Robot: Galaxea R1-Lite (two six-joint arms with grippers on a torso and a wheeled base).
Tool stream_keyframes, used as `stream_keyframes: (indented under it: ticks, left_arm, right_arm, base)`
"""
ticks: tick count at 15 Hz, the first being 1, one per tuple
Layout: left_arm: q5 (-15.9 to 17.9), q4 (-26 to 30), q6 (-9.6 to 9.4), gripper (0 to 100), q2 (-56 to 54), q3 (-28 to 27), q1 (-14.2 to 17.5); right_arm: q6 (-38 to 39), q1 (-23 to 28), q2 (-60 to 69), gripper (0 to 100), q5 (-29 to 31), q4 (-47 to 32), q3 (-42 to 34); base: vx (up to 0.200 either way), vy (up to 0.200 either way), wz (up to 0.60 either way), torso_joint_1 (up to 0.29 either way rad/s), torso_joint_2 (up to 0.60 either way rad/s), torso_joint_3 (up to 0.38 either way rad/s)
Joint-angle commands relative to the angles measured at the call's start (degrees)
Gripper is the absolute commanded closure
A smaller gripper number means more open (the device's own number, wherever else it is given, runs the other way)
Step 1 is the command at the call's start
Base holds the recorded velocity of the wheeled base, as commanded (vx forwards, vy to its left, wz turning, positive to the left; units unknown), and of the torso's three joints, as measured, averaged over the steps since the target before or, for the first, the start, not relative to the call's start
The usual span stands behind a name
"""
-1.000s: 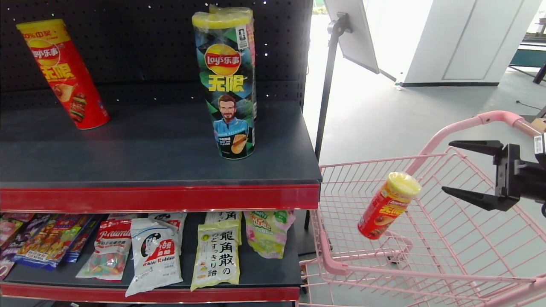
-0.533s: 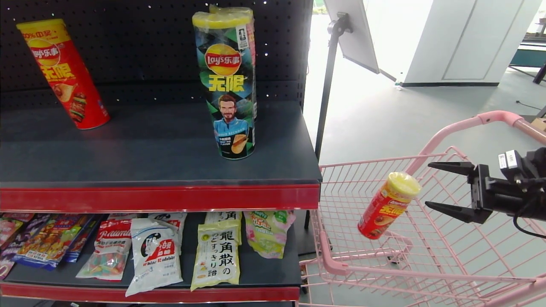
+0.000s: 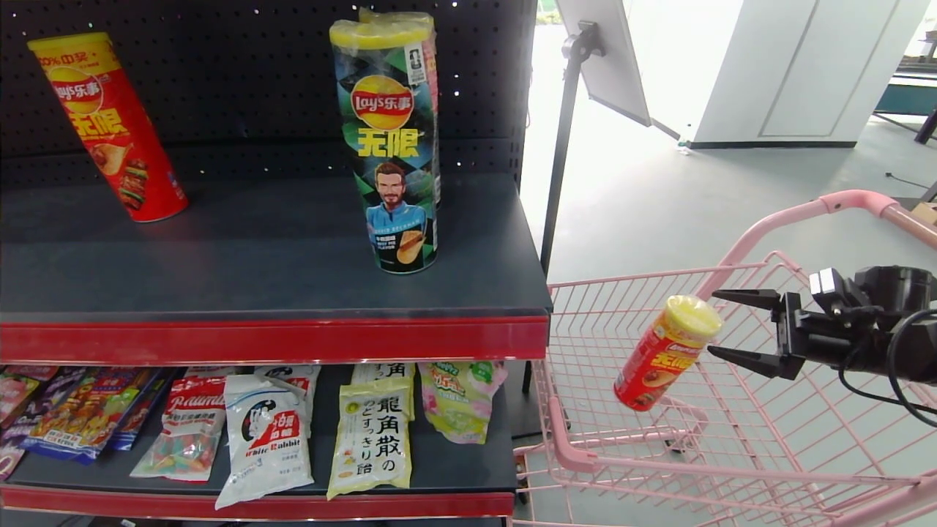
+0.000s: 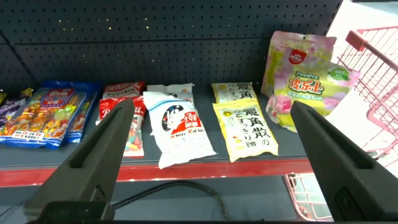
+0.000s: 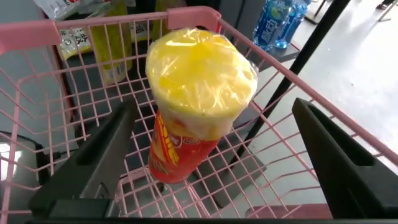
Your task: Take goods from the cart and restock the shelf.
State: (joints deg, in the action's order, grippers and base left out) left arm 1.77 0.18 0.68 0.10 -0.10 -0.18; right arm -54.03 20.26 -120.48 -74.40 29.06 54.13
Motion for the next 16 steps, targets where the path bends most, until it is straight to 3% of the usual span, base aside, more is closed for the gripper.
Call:
stream_keyframes:
  ticks: [1,9,16]
  left_arm:
    - [0.0,0.0,0.11,0,0.1,0.0,0.0]
    - [0.0,0.0,0.02,0,0.1,0.0,0.0]
    - [0.0,0.0,0.11,0,0.1,0.0,0.0]
  right_arm:
    - [0.0,0.1,-2.7,0,0.0,0.0,0.3]
    - [0.1,-2.3,-9.2,0,0.1,0.0,4.1]
    - [1.6,-11.7,-11.0,0,0.3,0.2,8.7]
  base:
    - [0.000,0.000,0.00,0.000,0.00,0.000]
    - [0.000,0.000,0.00,0.000,0.00,0.000]
    - [0.000,0.000,0.00,0.000,0.00,0.000]
